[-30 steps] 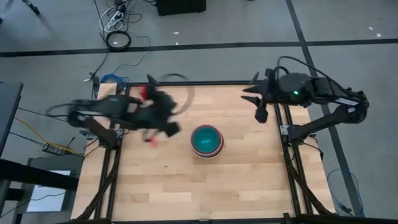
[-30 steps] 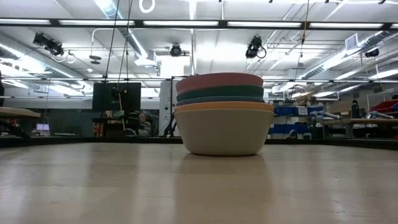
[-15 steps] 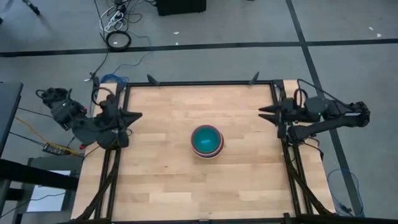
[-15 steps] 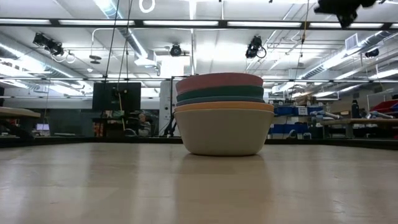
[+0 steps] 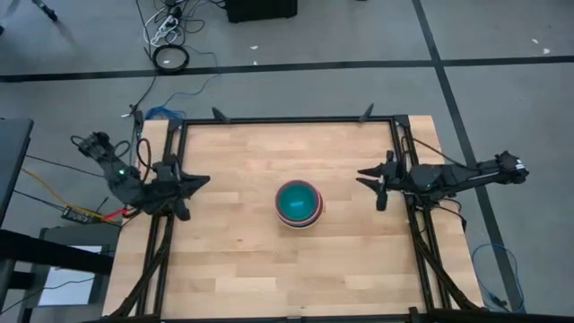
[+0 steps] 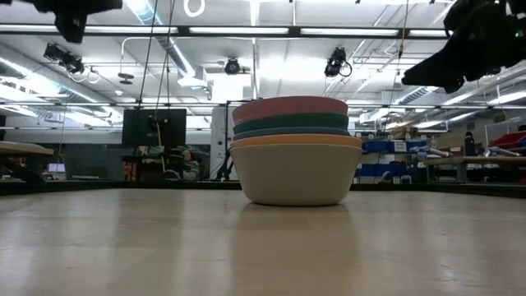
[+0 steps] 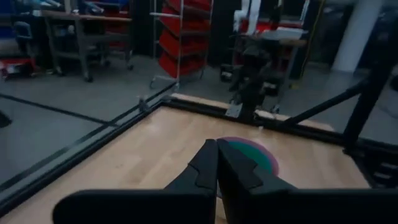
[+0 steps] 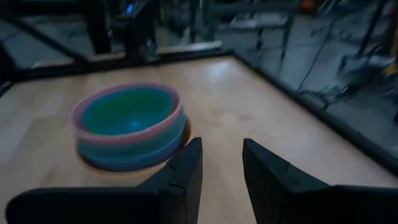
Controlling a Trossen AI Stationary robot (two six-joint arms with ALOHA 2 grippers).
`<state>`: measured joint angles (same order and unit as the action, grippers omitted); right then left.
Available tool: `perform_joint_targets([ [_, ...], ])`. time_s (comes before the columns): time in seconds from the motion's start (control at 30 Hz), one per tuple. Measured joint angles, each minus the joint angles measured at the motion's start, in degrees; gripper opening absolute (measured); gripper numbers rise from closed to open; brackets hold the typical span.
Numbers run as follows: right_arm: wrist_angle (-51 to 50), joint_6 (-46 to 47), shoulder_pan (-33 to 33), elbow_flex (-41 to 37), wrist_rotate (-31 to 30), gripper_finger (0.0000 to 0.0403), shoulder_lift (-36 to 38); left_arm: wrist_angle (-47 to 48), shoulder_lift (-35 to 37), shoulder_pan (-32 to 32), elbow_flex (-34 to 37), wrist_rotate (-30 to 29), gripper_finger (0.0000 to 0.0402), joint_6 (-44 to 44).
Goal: Nest bowls inside each other
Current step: Return to Home Position
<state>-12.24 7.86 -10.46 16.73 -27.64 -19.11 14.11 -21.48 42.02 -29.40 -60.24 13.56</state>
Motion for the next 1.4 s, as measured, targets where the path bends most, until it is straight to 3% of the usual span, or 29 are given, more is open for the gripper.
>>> perform_joint_targets([
  [0.23,18.7,-3.6,1.2,-8.5,-3.4,0.0103,0.0,-11.8,3.5,0.0,11.3,1.9,0.0016,-1.4],
  [0.5,28.9,-1.6,6.0,-15.2,-0.6,0.0103,0.0,-23.6,3.6,-2.5,17.9,8.0,0.0016,-7.1],
  [1.07,28.5,-3.9,11.8,-16.2,0.2,0.0103,-1.2,-26.6,3.6,-17.3,23.7,27.7,0.0016,-6.5],
  [1.4,28.7,-3.9,11.8,-16.2,0.3,0.0103,-1.2,-31.5,3.5,-24.1,28.9,44.8,0.0016,-7.6],
])
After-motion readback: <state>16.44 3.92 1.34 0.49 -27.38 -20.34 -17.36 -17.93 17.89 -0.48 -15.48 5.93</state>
